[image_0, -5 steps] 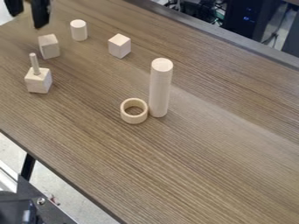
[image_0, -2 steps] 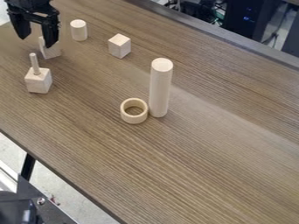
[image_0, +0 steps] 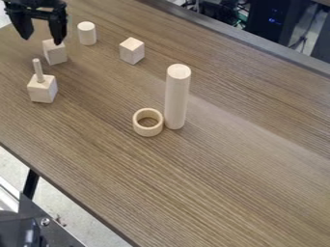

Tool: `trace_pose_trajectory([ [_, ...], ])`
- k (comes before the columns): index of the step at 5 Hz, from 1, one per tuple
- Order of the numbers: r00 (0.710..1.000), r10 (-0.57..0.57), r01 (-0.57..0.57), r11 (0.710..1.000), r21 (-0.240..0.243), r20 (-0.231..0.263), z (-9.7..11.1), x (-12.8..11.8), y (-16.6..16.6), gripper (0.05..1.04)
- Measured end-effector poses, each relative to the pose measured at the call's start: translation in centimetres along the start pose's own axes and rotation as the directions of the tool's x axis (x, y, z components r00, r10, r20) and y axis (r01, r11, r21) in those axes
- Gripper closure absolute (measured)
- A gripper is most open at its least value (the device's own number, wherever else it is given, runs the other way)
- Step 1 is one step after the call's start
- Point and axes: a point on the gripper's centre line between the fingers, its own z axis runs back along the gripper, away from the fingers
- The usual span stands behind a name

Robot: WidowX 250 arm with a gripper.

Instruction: Move the cube to the middle of the table

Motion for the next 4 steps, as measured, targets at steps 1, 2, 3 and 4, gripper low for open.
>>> trace_pose_trajectory([
  [1, 0.993, 0.119, -0.119, 0.992, -0.041, 0.011, 0.09, 0.17, -0.38, 0.083],
  [2, 0.968, 0.252, -0.251, 0.965, -0.071, 0.005, 0.12, 0.26, -0.76, 0.083],
  [3, 0.956, 0.292, -0.291, 0.954, -0.067, 0.010, 0.59, 0.66, -0.59, 0.083],
  [4, 0.967, 0.255, -0.255, 0.967, -0.015, -0.025, -0.13, 0.48, -0.06, 0.083],
])
